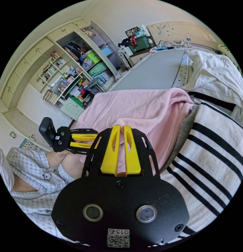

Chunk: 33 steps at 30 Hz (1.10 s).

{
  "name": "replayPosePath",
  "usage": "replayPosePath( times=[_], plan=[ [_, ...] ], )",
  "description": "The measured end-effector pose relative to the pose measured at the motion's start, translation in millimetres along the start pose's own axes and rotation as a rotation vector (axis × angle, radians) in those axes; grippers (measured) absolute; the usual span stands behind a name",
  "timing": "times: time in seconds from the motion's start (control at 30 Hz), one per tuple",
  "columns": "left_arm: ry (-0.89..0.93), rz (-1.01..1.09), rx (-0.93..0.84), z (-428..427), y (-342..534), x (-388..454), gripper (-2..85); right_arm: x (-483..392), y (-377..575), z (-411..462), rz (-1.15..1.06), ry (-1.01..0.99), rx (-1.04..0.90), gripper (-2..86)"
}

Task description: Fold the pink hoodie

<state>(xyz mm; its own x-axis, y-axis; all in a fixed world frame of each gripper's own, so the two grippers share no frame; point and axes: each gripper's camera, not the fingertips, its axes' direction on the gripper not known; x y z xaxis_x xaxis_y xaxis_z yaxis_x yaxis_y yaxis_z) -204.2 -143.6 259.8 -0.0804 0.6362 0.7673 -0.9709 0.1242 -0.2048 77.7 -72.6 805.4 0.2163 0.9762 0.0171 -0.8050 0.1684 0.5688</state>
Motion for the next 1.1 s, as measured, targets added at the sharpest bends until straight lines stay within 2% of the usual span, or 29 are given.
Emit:
replayPosePath(
  times=[0.23,0.3,0.4,0.57,0.67,0.83,0.97,1.1],
  plan=[
    [0.051,0.0,0.012,-3,4,-3,2.8,2,-13,-17,-0.021,0.033,-0.02,0.8],
    [0.035,0.047,0.055,-14,11,4,2.1,1,-16,-30,-0.032,0.13,-0.064,0.5],
    [-0.012,0.135,0.102,-27,22,20,1.5,9,-15,-45,-0.026,0.171,-0.122,0.3],
    [-0.096,0.282,0.018,-16,22,45,1.1,23,-19,-46,-0.014,0.222,-0.233,0.0],
    [-0.171,0.352,0.007,-15,27,58,1.0,27,-24,-57,-0.009,0.226,-0.231,0.0],
    [-0.16,0.311,0.046,-26,37,53,0.5,37,-33,-81,0.008,0.191,-0.202,0.1],
    [0.055,0.267,0.041,-29,42,29,-0.1,41,-39,-103,-0.032,0.194,-0.279,0.3],
    [-0.015,0.143,0.17,-45,50,2,-0.2,53,-44,-142,-0.011,0.091,-0.202,0.7]
  ],
)
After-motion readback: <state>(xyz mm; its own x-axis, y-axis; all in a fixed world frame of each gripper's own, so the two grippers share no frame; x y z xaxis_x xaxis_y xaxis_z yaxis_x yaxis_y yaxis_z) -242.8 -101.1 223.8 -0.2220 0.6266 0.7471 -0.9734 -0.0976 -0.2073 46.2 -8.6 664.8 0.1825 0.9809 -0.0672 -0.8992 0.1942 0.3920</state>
